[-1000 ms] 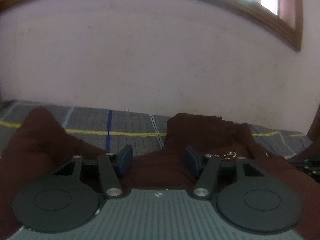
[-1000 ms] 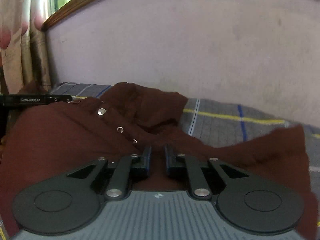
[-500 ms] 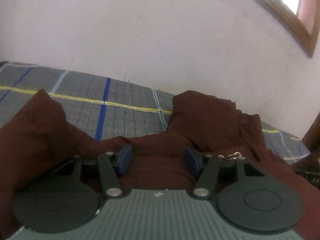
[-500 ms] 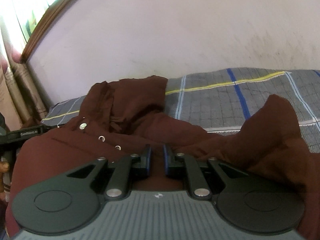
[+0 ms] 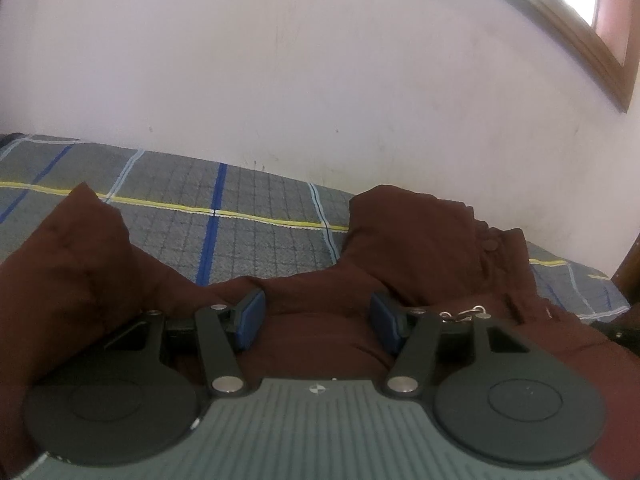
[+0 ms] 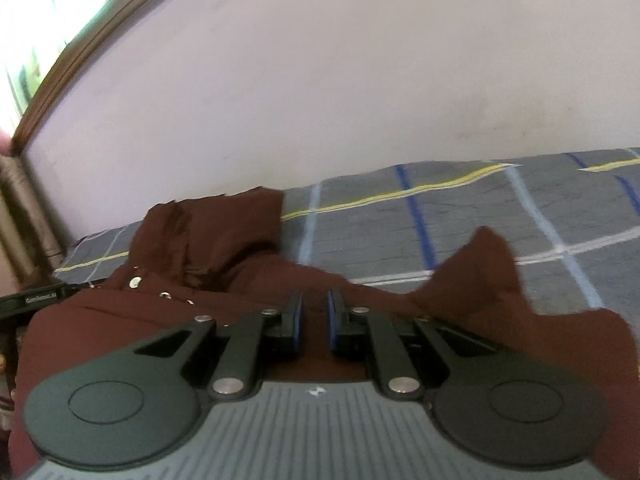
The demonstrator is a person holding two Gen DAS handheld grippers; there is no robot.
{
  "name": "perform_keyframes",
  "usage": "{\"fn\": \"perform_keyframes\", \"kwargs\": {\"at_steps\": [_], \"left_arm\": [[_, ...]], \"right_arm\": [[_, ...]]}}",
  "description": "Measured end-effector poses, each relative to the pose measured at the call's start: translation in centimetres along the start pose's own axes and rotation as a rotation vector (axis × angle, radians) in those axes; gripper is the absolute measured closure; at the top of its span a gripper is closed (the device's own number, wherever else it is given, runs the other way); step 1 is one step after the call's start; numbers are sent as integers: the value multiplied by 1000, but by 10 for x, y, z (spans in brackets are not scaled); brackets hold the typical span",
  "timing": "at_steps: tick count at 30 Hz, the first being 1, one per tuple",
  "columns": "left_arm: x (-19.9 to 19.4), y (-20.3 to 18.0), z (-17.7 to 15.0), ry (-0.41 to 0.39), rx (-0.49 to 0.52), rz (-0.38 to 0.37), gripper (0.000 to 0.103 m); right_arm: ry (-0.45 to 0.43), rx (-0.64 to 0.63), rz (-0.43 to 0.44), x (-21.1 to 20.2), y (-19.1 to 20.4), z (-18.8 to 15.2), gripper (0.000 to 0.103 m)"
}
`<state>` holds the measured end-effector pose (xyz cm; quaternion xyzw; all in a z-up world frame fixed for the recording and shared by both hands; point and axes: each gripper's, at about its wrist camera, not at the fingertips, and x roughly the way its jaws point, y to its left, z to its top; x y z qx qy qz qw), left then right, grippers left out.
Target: Fold large clothes
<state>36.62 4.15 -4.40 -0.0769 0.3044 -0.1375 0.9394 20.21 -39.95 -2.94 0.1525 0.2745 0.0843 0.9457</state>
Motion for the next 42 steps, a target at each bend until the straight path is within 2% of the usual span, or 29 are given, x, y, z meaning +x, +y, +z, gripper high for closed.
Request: {"fn": "perform_keyframes", "kwargs": {"at_steps": [3, 6, 8, 14, 24, 26, 28, 29, 37, 42], "left_arm": [[-1, 0, 0, -3, 6, 3, 42], [-2, -2, 0, -6, 15, 7, 42], [-2, -2, 0, -8, 21, 12, 42], [-4, -3, -1, -10, 26, 21, 42], [-27, -4, 7, -53, 63, 107, 38], [-36, 1, 11, -66, 71, 127, 35], [-43, 6, 16, -90, 91, 185, 25], [-47, 9, 18, -104, 101, 211, 23], [-39, 26, 18, -81, 122, 266, 21], [-32, 30, 12, -85, 102, 259, 18]], "right_arm": [[-22, -53, -90, -13, 3, -3, 93], [-27, -50, -111, -16, -2, -9, 93], [-28, -37, -109, -13, -6, -12, 93], [44, 5, -91, 9, -16, -7, 94], [29, -10, -103, 7, -11, -8, 93], [25, -19, -109, 6, -10, -8, 93], [23, -19, -109, 6, -10, -8, 93], [22, -18, -107, 6, -10, -8, 93], [16, -19, -105, 6, -11, -9, 93], [15, -19, -106, 6, -10, -9, 93]]}}
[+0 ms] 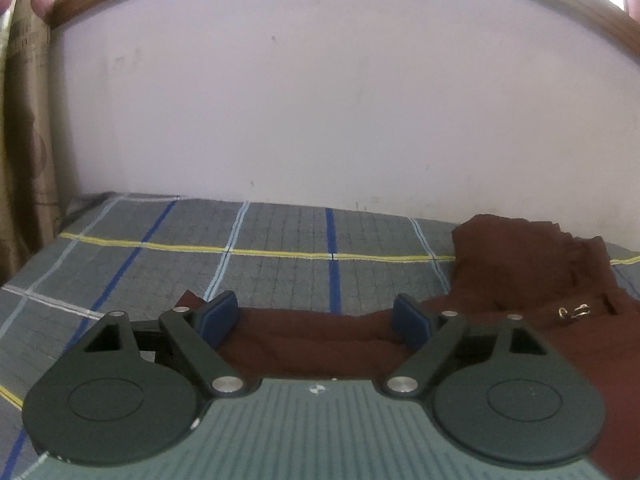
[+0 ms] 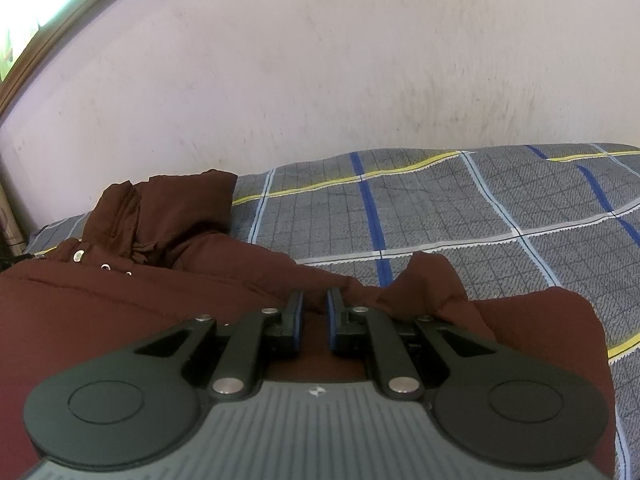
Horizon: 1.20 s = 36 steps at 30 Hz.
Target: Fold large clothes
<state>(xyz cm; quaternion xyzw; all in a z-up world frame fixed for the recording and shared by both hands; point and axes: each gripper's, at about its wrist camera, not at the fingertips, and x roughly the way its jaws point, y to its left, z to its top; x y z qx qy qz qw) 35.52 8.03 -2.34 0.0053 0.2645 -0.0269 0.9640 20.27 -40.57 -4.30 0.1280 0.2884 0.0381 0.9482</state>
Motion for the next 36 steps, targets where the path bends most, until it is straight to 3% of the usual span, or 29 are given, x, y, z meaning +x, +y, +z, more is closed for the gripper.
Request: {"fn": "perform_keyframes", "kwargs": {"at_steps": [17, 36], "left_arm": [[19, 0, -6, 61, -10, -12, 16], [17, 1, -8, 53, 0, -6, 16]], "right_arm": [[-17, -60, -59, -1, 10, 0, 93], [-21, -71, -66, -2, 11, -1, 93]]}}
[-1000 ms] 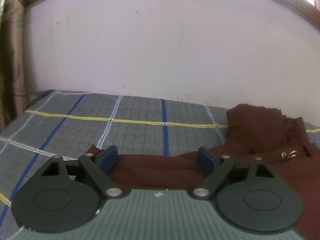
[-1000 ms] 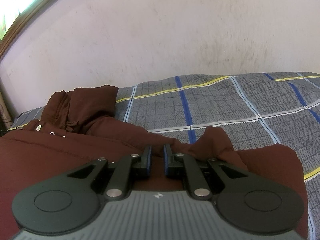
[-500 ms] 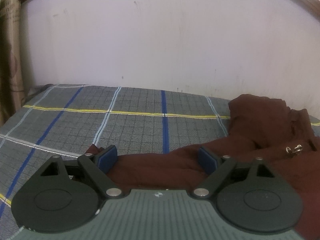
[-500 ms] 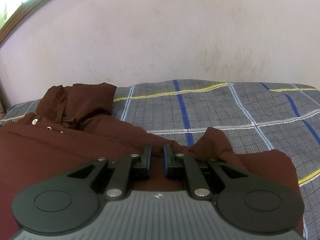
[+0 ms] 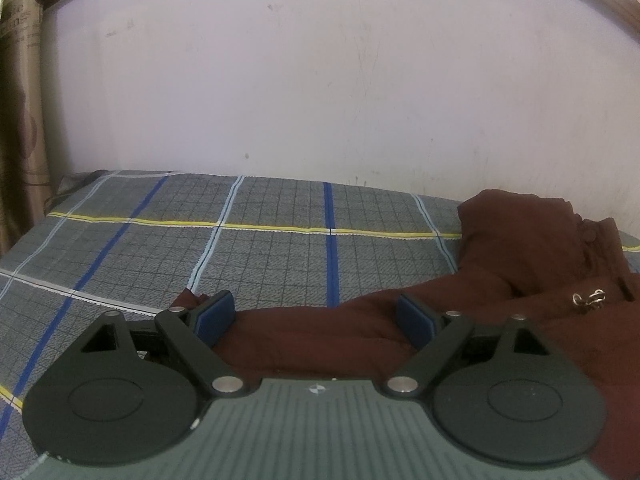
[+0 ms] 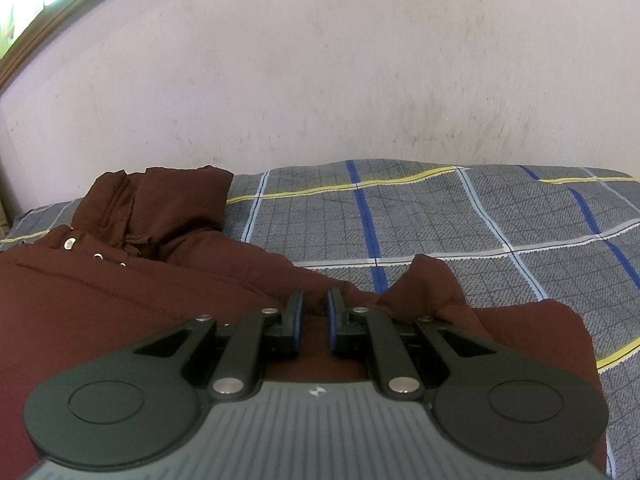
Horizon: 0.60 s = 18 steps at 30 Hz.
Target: Fold large clothes
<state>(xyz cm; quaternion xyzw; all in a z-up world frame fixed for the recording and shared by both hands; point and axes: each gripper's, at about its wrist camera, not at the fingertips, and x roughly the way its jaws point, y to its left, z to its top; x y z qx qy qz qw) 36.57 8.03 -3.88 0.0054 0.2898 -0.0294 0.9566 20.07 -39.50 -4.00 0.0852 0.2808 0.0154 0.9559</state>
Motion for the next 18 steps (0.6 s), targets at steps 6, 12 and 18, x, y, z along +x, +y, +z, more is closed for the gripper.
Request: {"fn": "perform_keyframes", "kwargs": {"at_steps": [6, 12, 18], "left_arm": [[-1, 0, 0, -6, 0, 3, 16], [-2, 0, -1, -7, 1, 2, 16], [-2, 0, -1, -9, 1, 2, 16]], "right_arm": [[0, -17, -15, 0, 3, 0, 93], [-2, -45, -42, 1, 7, -1, 93], [-3, -48, -46, 0, 8, -1, 93]]}}
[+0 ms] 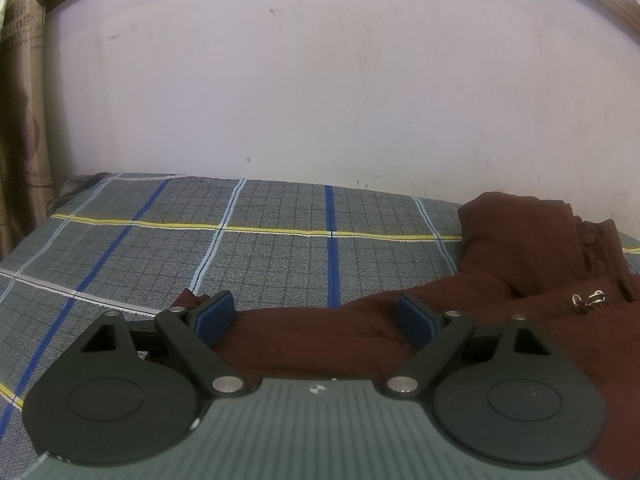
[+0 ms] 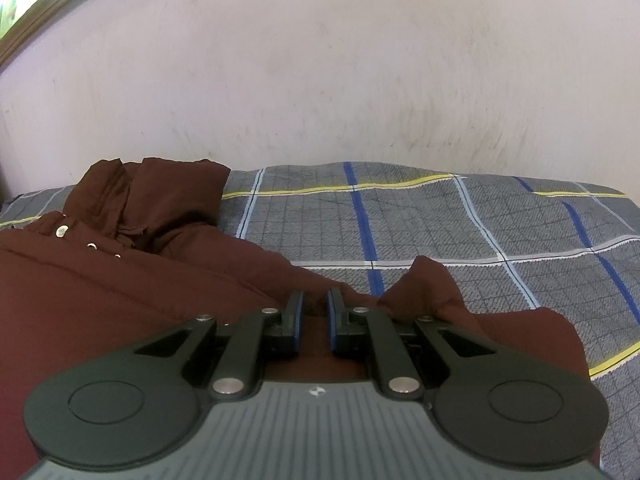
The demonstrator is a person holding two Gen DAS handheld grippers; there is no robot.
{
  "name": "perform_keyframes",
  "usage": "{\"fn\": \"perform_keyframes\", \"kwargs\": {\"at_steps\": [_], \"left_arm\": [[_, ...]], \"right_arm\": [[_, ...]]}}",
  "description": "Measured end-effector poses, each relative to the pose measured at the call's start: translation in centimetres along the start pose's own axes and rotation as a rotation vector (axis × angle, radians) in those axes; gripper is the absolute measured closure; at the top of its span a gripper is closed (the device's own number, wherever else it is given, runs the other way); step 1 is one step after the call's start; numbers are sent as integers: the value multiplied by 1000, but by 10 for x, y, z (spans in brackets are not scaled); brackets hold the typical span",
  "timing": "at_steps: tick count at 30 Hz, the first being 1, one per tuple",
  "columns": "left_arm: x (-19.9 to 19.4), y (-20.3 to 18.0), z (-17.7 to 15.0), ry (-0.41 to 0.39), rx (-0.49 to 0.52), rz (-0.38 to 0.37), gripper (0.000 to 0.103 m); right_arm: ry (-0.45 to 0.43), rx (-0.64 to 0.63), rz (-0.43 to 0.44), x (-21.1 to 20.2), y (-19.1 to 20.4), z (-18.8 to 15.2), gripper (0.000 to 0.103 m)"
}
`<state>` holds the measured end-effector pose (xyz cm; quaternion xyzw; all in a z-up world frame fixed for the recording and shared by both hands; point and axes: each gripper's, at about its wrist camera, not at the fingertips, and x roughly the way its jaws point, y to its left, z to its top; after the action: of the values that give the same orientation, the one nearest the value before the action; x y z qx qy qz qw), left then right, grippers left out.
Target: Fold large clothes
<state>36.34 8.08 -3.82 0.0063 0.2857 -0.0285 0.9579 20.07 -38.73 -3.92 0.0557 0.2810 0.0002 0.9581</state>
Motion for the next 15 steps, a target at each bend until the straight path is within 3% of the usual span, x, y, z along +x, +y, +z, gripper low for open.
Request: {"fn": "perform_keyframes", "kwargs": {"at_steps": [11, 13, 15], "left_arm": [[-1, 1, 1, -7, -5, -8, 16], [-10, 9, 2, -38, -43, -73, 8], [-27, 23, 5, -81, -88, -152, 8]], "right_arm": [[0, 0, 0, 0, 0, 0, 93], [1, -1, -1, -1, 0, 0, 93], [1, 0, 0, -1, 0, 0, 93]]}}
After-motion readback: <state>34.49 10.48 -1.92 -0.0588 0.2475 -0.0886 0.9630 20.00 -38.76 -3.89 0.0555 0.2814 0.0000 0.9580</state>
